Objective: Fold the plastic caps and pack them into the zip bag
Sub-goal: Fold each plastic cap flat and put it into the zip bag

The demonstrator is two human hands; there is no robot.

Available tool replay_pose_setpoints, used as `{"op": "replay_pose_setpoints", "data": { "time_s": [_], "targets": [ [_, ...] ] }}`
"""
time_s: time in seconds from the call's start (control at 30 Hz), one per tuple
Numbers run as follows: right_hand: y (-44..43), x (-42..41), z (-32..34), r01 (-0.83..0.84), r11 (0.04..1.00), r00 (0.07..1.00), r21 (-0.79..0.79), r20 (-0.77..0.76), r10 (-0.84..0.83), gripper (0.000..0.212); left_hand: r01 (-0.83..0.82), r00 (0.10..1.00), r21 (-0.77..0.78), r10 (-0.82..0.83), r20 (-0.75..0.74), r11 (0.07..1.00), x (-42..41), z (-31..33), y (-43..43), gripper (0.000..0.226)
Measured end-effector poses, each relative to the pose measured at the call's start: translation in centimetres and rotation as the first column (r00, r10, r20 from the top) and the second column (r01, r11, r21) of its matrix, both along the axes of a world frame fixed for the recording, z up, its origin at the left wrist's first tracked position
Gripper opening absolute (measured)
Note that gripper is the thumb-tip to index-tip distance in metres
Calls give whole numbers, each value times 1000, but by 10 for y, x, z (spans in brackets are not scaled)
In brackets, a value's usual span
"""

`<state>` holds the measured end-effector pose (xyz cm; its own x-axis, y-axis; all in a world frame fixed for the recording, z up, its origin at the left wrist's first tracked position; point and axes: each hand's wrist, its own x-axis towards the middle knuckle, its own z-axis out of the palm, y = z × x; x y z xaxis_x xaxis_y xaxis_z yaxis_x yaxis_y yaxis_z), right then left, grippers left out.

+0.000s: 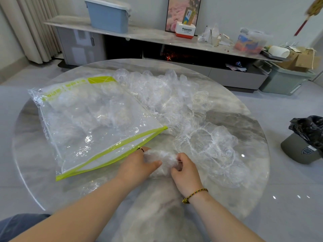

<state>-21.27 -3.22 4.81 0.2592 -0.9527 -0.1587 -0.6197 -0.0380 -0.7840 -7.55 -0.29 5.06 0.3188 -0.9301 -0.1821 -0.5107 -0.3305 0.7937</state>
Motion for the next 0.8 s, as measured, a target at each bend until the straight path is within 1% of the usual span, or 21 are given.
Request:
{"op": "replay_pose_setpoints", "data": {
  "time_s": [0.03, 0.07, 0.13, 0.17, 0.23, 0.27, 0.3, 0.33, 0.37, 0.4, 0.43, 0.5, 0.53, 0.6, 0.63, 0.7, 0.73, 0.77, 0.8],
  "targets": [
    [2, 0, -1, 3, 1000, 999, 10, 33, -3, 41, 14, 1000, 17, -14, 3, 1000, 0, -1, -2, 28],
    [3, 1, -2, 13, 1000, 996, 28, 87, -15, 42, 30, 1000, 43, -30, 6, 999, 1, -3, -3, 25],
    [4, 2, 1, 61, 997, 978, 55, 194, -71, 38, 13, 1000, 68, -12, -11, 998, 0, -5, -4, 36],
    [5, 1, 4, 111, 991, 963, 69, 240, -124, 36, -25, 998, 44, 27, -57, 999, -1, -5, -4, 37],
    [4, 1, 5, 240, 963, 909, 123, 319, -268, 46, -156, 955, -38, 141, -263, 987, -2, -2, -4, 25],
    [5, 2, 4, 283, 938, 862, 202, 375, -341, 50, -232, 906, -71, 189, -379, 970, -3, 0, -4, 18],
    [6, 4, 5, 284, 913, 806, 292, 444, -393, 53, -295, 854, -98, 216, -473, 950, -2, 5, -4, 12],
    [8, 8, 3, 244, 891, 751, 383, 508, -423, 54, -328, 815, -116, 219, -536, 938, -1, 8, -2, 8],
    [11, 14, 3, 184, 879, 719, 440, 550, -426, 49, -342, 802, -136, 214, -557, 930, -1, 10, -1, 6],
    [11, 20, 2, 136, 884, 721, 448, 567, -399, 35, -336, 806, -151, 201, -556, 929, -2, 12, 1, 9],
    [13, 25, 5, 126, 893, 721, 432, 578, -381, 27, -318, 816, -159, 185, -547, 935, -4, 15, 4, 12],
    [12, 32, 11, 170, 903, 710, 394, 586, -390, 32, -265, 839, -171, 140, -525, 949, -7, 16, 9, 9],
    [9, 34, 13, 212, 899, 707, 384, 574, -412, 29, -238, 849, -184, 112, -516, 954, -7, 17, 12, 9],
    [4, 35, 18, 284, 887, 701, 363, 552, -451, 24, -183, 896, -219, 71, -439, 959, -5, 21, 19, 19],
    [2, 36, 23, 319, 882, 691, 348, 551, -468, 23, -160, 932, -239, 67, -355, 958, 0, 23, 22, 22],
    [-5, 33, 22, 361, 885, 718, 294, 519, -465, 19, -112, 987, -304, 69, -148, 946, 13, 27, 29, 19],
    [-9, 31, 20, 359, 893, 741, 271, 500, -449, 19, -78, 995, -370, 95, 29, 926, 21, 28, 33, 14],
    [-10, 34, 23, 339, 901, 757, 269, 491, -432, 18, -14, 955, -448, 146, 260, 894, 35, 28, 37, 7],
    [-12, 35, 21, 308, 915, 771, 261, 496, -401, 17, 66, 872, -477, 181, 455, 877, 46, 26, 40, 11]
  ]
}}
